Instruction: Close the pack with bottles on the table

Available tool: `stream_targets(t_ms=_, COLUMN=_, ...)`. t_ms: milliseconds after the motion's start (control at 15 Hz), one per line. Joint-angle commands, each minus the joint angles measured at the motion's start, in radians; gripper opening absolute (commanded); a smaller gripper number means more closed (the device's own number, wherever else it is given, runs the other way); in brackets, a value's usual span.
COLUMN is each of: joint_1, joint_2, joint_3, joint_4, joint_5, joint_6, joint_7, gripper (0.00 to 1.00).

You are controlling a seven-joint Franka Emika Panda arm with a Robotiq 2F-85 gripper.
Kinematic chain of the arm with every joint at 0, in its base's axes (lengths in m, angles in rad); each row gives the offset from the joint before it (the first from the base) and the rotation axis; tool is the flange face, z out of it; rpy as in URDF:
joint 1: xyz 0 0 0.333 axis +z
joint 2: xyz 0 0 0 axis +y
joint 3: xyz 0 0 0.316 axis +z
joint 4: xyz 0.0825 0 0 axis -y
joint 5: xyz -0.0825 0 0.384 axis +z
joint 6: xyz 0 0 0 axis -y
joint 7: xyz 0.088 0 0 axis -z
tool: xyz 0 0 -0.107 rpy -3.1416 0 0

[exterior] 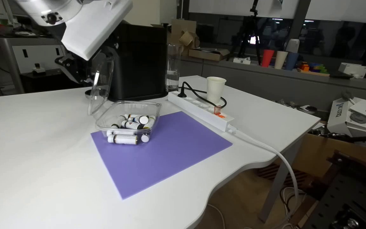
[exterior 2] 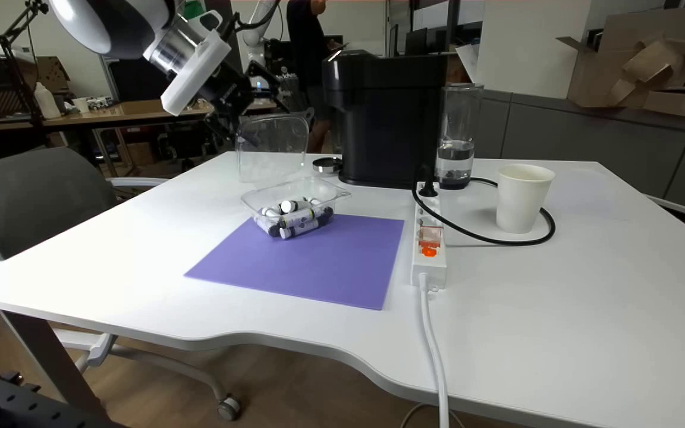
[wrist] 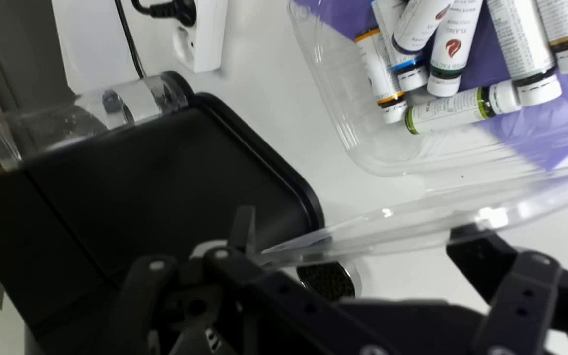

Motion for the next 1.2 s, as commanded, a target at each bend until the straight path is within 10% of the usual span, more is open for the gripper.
stream_targets(t_ms=0, joint_1=0.001, joint_2=-0.085, joint_3=-0.038, joint_4=-0.047, joint_5=0.176, joint_6=-0.032, joint_7=-0.038, gripper=1.0)
stream_targets(t_ms=800, joint_1=-0.042, joint_2=-0.072, joint_3=-0.152, joint_4=-0.031, joint_5=0.9, joint_6=-0.238, joint_7=-0.544, gripper=1.0)
stream_targets(t_ms=1133, joint_1=0.011, joint_2=-0.07, joint_3=-0.187, joint_4=-0.039, joint_5=0.842, joint_6=-0.22, joint_7=-0.481, gripper=1.0)
